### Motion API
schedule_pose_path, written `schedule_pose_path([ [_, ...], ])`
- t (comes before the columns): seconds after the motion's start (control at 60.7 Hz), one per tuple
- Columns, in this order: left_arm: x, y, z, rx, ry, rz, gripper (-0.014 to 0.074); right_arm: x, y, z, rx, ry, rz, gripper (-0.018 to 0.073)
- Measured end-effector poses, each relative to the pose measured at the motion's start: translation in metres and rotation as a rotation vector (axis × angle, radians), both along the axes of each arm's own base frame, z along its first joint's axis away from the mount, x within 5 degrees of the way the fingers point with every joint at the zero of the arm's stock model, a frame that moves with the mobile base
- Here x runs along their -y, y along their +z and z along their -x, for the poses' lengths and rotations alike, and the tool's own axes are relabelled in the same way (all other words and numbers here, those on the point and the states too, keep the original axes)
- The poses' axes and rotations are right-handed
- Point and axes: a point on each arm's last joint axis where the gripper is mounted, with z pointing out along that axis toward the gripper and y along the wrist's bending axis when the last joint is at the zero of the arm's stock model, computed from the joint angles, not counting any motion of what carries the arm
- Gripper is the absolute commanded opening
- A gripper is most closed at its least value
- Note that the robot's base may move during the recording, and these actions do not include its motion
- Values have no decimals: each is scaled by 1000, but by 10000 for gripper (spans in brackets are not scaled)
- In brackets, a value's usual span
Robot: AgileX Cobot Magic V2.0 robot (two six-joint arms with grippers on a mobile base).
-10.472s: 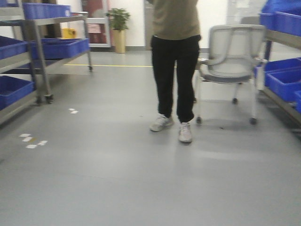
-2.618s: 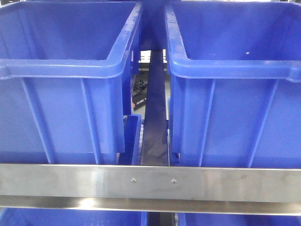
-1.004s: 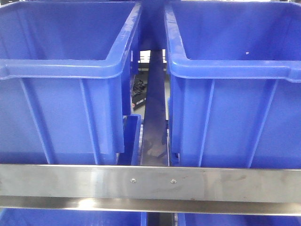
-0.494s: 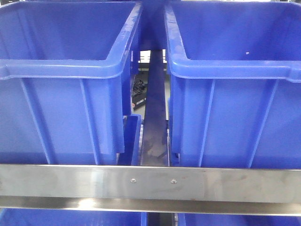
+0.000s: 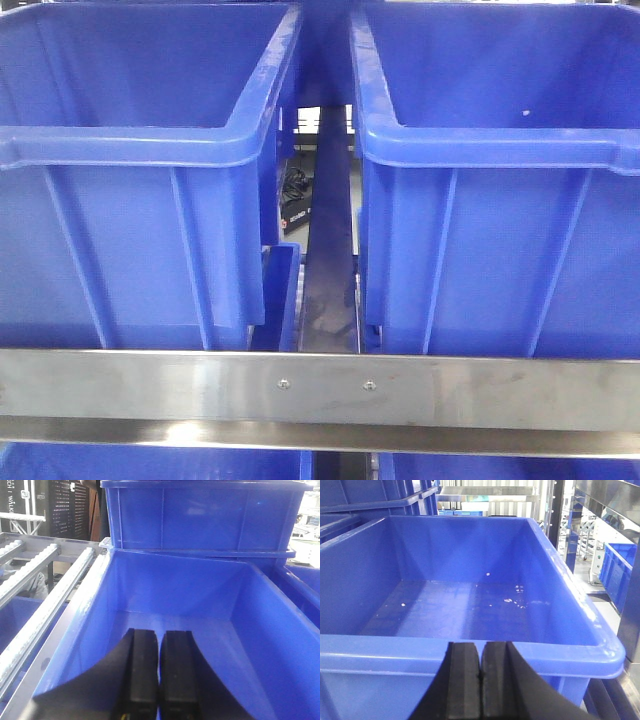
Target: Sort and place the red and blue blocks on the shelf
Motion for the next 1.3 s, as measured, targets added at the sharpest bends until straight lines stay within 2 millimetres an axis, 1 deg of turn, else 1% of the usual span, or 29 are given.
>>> schedule_pose_path([
  [0.346, 0, 0, 0, 0, 0, 0, 125, 0, 0, 0, 0, 0, 0, 52],
  [0.428, 0, -3, 0, -6, 6, -2, 125, 0, 0, 0, 0, 0, 0, 52],
  [0.543, -5, -13, 1, 4, 53, -44, 124, 0, 0, 0, 0, 0, 0, 52],
  [0.692, -11, -35, 12, 9, 118, -108, 125, 0, 0, 0, 0, 0, 0, 52],
  [0.856, -13, -63, 28, 40, 132, -85, 125, 0, 0, 0, 0, 0, 0, 52],
  [0.988, -12, -88, 34, 44, 125, -67, 125, 0, 0, 0, 0, 0, 0, 52],
  [1.103, -12, -88, 39, 79, 123, -80, 125, 0, 0, 0, 0, 0, 0, 52],
  [1.301, -12, -91, 39, 44, 125, -113, 125, 0, -1, 0, -2, 0, 0, 52],
])
